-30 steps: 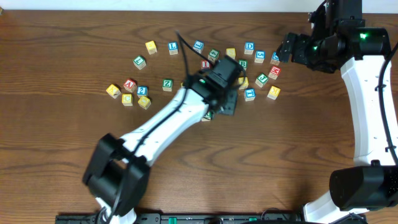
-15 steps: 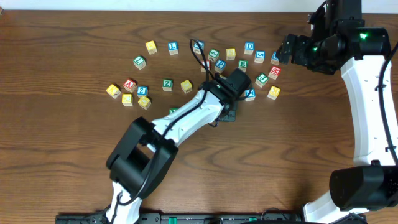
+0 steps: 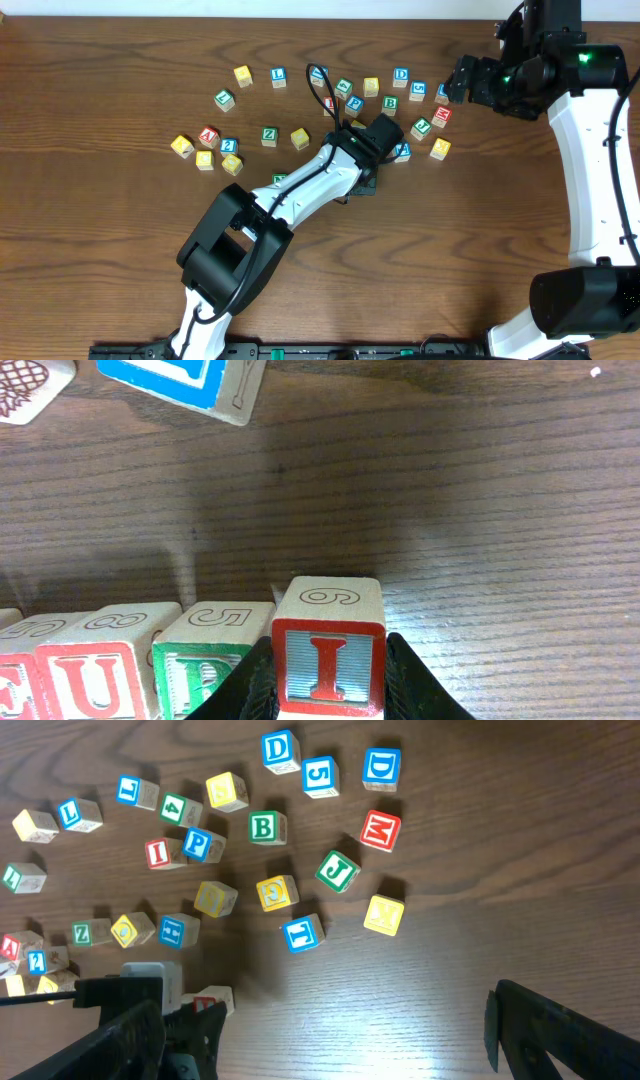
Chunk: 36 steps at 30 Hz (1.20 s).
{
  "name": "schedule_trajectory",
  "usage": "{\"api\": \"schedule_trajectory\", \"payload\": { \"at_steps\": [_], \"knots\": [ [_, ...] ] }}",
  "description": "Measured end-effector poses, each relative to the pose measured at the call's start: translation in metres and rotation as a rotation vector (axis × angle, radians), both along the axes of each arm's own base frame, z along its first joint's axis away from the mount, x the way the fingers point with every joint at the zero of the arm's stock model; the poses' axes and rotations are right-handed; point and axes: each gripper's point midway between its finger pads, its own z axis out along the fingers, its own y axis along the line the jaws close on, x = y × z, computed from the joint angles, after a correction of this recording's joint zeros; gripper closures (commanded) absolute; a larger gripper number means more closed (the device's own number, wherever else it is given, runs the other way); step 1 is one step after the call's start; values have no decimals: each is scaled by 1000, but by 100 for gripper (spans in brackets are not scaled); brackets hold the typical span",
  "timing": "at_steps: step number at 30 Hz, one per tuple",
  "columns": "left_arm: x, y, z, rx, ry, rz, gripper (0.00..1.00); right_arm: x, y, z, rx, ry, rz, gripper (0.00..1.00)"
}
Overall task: Spell out NEURIPS
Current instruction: 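Carry the red I block to the right of the R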
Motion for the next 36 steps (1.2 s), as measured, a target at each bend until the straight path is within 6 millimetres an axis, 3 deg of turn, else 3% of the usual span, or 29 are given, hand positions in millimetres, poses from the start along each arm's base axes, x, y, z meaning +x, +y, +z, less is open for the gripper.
{"api": "schedule_trajectory", "payload": {
  "at_steps": [7, 13, 18, 26, 36],
  "knots": [
    [0, 0, 0, 1, 1, 0, 73, -1, 0, 0, 0, 3, 0, 1],
    [-1, -1, 0, -7, 7, 1, 70, -1, 0, 0, 0, 3, 0, 1],
    [-2, -2, 0, -11, 11, 2, 60, -1, 0, 0, 0, 3, 0, 1],
    [-2, -2, -1, -12, 12, 3, 58, -1, 0, 0, 0, 3, 0, 1],
    [-2, -2, 0, -13, 12, 3, 47, -1, 0, 0, 0, 3, 0, 1]
  ]
}}
